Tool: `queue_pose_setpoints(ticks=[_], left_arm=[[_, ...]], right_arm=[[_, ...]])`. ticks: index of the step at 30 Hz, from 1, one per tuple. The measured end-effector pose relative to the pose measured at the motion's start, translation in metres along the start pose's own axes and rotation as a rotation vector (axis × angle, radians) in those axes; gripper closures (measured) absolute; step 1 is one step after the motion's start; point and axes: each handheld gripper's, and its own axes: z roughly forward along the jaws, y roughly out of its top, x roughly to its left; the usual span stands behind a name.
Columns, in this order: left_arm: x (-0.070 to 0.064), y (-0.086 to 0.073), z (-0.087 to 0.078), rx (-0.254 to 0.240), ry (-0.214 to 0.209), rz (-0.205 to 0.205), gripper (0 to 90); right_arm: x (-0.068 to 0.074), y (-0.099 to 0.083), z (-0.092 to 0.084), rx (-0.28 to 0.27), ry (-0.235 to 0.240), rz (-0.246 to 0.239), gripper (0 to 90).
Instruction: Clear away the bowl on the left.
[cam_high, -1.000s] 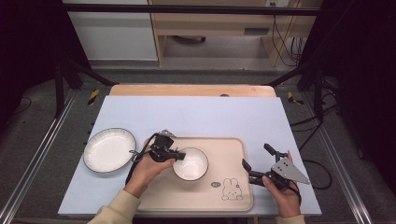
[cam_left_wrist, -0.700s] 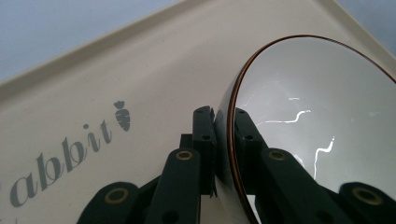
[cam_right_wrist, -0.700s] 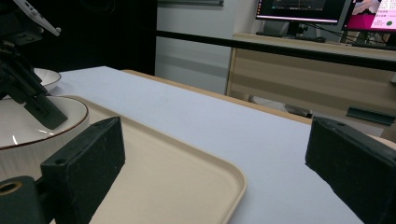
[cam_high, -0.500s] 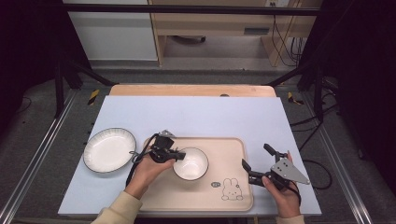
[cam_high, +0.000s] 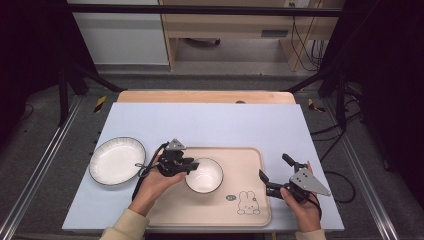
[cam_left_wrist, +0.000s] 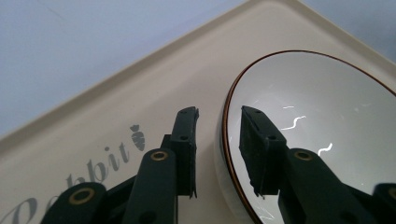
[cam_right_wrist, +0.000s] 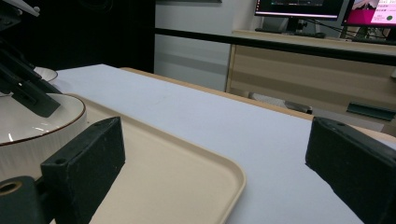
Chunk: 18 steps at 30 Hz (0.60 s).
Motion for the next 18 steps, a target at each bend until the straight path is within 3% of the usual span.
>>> queue_pose_setpoints(ticks=[15, 18], left_arm=[[-0.0029, 0.0043, -0.0004, -0.042, 0.009, 0.048, 48.5], [-0.0056, 0.0064, -0.0009, -0.053, 0.024, 0.087, 42.5]], right_arm=[[-0.0016, -0.0026, 0.0009, 0.0, 0.0, 0.014, 5.0], [-0.0014, -0.0022, 0.0008, -0.003, 0.001, 0.015, 5.0]])
